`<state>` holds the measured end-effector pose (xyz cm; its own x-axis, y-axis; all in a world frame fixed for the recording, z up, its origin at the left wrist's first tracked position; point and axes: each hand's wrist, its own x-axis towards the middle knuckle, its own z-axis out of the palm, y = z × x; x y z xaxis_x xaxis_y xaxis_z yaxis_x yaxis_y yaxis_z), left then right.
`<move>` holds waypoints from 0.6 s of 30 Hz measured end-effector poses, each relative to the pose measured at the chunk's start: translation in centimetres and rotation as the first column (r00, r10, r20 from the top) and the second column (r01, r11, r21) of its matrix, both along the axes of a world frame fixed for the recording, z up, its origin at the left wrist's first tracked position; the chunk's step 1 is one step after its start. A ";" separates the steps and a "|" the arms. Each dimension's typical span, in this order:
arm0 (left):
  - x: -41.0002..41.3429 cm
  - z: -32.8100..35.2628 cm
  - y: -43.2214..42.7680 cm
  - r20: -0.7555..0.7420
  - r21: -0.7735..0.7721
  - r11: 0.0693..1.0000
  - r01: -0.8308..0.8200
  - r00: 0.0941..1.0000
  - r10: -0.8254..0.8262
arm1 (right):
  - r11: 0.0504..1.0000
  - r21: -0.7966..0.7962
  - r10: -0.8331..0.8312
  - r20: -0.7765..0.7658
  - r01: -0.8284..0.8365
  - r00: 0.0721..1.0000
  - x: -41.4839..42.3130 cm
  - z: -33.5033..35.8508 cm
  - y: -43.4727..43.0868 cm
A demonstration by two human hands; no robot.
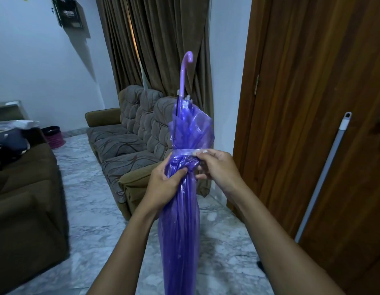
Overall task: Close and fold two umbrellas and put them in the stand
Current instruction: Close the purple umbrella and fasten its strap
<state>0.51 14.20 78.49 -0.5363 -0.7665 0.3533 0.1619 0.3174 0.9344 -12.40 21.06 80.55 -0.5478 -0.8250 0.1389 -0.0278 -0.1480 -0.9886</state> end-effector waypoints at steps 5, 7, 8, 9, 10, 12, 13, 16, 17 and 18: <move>0.4 0.3 0.1 -0.052 0.154 0.987 0.055 0.998 -0.047 | 0.995 0.035 -0.073 -0.369 0.093 0.927 0.0 -0.7 -0.4; 0.5 0.4 0.0 -0.084 0.238 0.969 0.067 0.995 -0.049 | 0.998 0.017 -0.050 -0.290 0.058 0.956 0.0 -0.8 -0.7; 0.6 0.4 -0.1 -0.104 0.283 0.956 0.078 0.993 -0.050 | 0.999 0.003 -0.031 -0.240 0.033 0.970 0.0 -0.9 -0.7; 0.7 0.5 -0.1 -0.123 0.319 0.943 0.092 0.991 -0.055 | 1.000 -0.017 -0.005 -0.194 0.002 0.981 0.0 -1.1 -0.7; 0.8 0.6 -0.1 -0.133 0.343 0.933 0.105 0.989 -0.063 | 0.999 -0.036 0.017 -0.153 -0.023 0.988 0.0 -1.3 -0.8; 1.0 0.6 -0.2 -0.149 0.362 0.923 0.132 0.985 -0.083 | 0.997 -0.074 0.020 -0.088 -0.027 0.996 -0.1 -1.7 -0.9; 1.1 0.6 -0.2 -0.159 0.362 0.920 0.150 0.982 -0.098 | 0.995 -0.096 0.011 -0.075 -0.018 0.997 -0.1 -1.8 -0.9; 1.2 0.5 -0.2 -0.225 0.383 0.892 0.242 0.960 -0.164 | 0.995 -0.094 -0.022 -0.086 0.014 0.996 0.4 -2.3 -1.1; 1.3 0.5 -0.1 -0.258 0.404 0.873 0.274 0.949 -0.178 | 0.997 -0.081 -0.019 -0.080 0.012 0.997 0.3 -2.5 -1.2; 1.3 0.6 0.0 -0.290 0.426 0.853 0.302 0.938 -0.188 | 0.998 -0.058 -0.003 -0.071 -0.001 0.997 0.3 -2.4 -1.2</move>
<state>1.81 14.17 79.07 -0.6761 -0.7250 0.1318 0.4040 -0.2151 0.8891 -12.06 19.83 78.12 -0.5356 -0.8138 0.2253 -0.0980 -0.2051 -0.9738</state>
